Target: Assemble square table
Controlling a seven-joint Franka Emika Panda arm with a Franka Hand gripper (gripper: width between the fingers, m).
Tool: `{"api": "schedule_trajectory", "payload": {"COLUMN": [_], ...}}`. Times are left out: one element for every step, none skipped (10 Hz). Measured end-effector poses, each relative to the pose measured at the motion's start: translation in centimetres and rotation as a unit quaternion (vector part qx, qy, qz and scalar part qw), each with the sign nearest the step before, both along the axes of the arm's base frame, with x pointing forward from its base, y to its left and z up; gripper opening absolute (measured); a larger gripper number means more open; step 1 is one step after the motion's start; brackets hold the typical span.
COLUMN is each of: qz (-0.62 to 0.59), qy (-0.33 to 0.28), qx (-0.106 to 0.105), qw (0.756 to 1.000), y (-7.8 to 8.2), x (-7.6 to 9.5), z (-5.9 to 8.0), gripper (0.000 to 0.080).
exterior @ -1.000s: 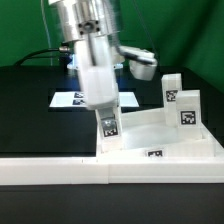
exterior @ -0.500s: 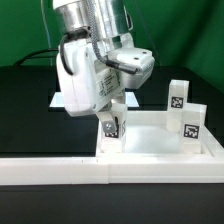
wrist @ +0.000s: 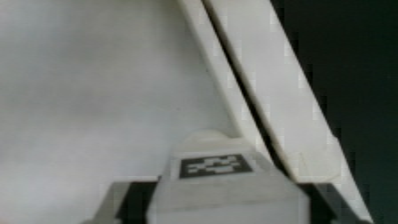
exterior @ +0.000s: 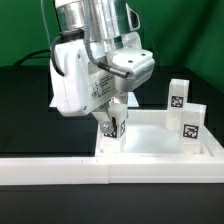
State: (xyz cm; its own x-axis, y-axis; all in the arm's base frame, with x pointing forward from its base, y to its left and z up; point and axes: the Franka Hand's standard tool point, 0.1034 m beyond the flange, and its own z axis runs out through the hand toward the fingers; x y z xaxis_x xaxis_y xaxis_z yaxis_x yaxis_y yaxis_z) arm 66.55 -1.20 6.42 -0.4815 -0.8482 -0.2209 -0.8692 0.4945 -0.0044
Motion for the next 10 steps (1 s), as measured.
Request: {"api": "schedule_trajectory", "payload": {"qz": [0.000,0.000,0.004,0.031,0.031,0.032,0.028,0.023,0.021,0.022], "qy": [0.000,0.000,0.000,-0.001,-0.010,-0.019,-0.031,-0.048,-0.053,-0.050], "qx": [0.000,0.000,0.000,0.006,0.008,0.010,0.012,0.017,0.018,0.018], "qw": [1.000,1.000,1.000,1.000,0.999,0.999,0.999,0.998,0.998,0.998], "y": [0.0,0.0,0.1,0.7,1.0,0.9,0.4,0.1,0.0,0.0], "x": [0.0,0.0,0.0,-0.1,0.1,0.2,0.6,0.5,0.5,0.4], "z": [0.0,0.0,0.0,0.8,2.1,3.4,5.3,8.2,9.1,8.7], "gripper": [0.0452,0.0576,0.0576,0.0636,0.0646,0.0646,0.0649,0.0649,0.0649,0.0649]}}
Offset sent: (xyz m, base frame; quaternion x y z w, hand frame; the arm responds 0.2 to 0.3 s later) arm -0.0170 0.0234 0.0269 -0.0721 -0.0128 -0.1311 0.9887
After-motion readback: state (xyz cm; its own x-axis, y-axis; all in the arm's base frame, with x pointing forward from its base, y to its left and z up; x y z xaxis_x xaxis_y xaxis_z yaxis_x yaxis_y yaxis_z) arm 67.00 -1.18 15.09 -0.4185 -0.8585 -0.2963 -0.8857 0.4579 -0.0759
